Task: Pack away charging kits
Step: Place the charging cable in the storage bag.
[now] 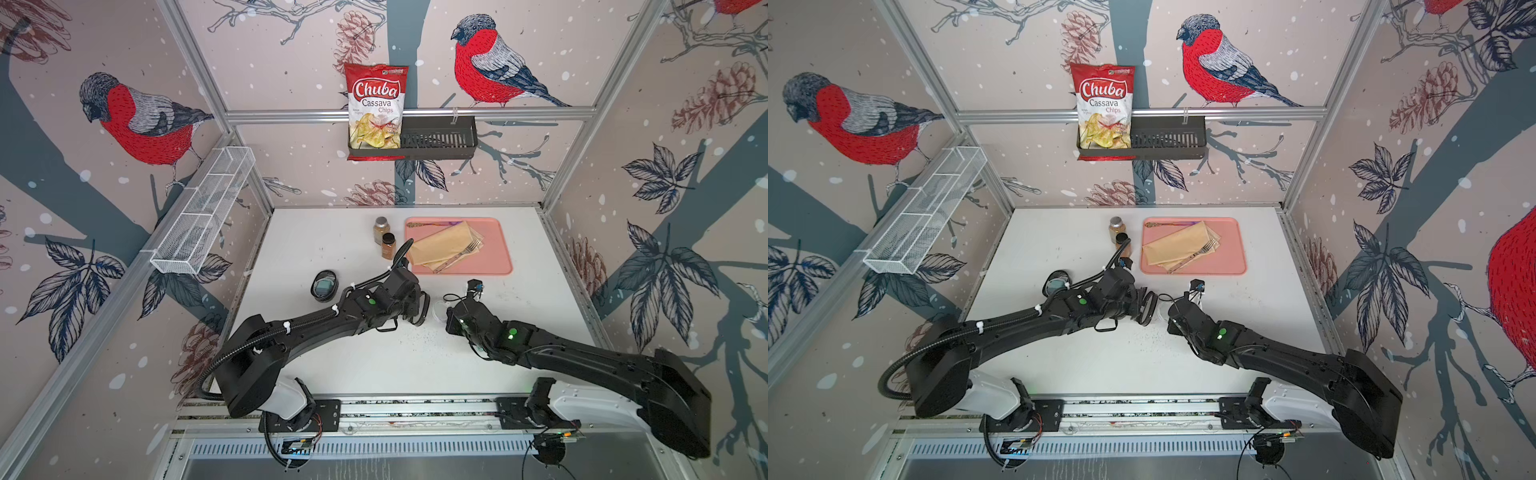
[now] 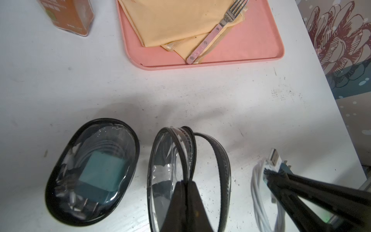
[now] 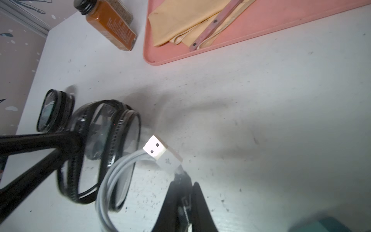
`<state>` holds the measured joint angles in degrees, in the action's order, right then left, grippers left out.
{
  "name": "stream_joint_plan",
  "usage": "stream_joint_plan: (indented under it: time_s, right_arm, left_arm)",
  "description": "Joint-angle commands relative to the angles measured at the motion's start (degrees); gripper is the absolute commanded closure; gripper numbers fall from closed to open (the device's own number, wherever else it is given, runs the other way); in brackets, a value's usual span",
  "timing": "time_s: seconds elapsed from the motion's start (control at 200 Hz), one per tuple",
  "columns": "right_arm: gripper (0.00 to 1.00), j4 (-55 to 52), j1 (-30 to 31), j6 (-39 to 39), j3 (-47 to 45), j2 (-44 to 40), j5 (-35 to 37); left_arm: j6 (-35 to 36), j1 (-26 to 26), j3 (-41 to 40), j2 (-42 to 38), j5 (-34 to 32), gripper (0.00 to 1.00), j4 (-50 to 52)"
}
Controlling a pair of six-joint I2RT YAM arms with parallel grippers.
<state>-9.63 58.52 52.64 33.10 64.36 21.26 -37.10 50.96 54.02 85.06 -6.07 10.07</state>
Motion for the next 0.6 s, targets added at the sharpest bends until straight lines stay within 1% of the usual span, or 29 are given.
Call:
stream_joint_plan:
  time_s: [0.0,0.15,0.225,0.31,0.43,0.595]
  right_arm:
    - [0.99,-1.47,3.05,1.43,3.0,1.09,3.11]
    - [1.0,0.21,4.05,0.69,6.62,6.67,3.2]
    - [1.0,-0.57,3.54,1.0,8.66,11.12,3.93]
    - [1.0,-0.6,2.3,1.39,9.45,14.25,4.14]
    - [1.0,1.3,0.27,1.36,8.58,16.57,2.39]
    - [1.0,2.08,-0.09,1.04,8.35,17.8,2.26]
  left_arm:
    - [0.53,-0.1,0.63,1.0,1.08,1.0,-2.73]
    - [0.8,-0.07,0.87,1.52,1.32,1.0,-2.49]
    - [0.88,-0.07,0.67,1.02,1.49,1.0,-2.57]
    - [0.88,-0.07,0.22,0.0,1.49,1.0,-2.66]
    - [0.98,-0.07,-0.87,-1.96,1.82,1.0,-3.37]
    - [1.42,-0.07,-1.96,-3.45,4.38,1.0,-5.15]
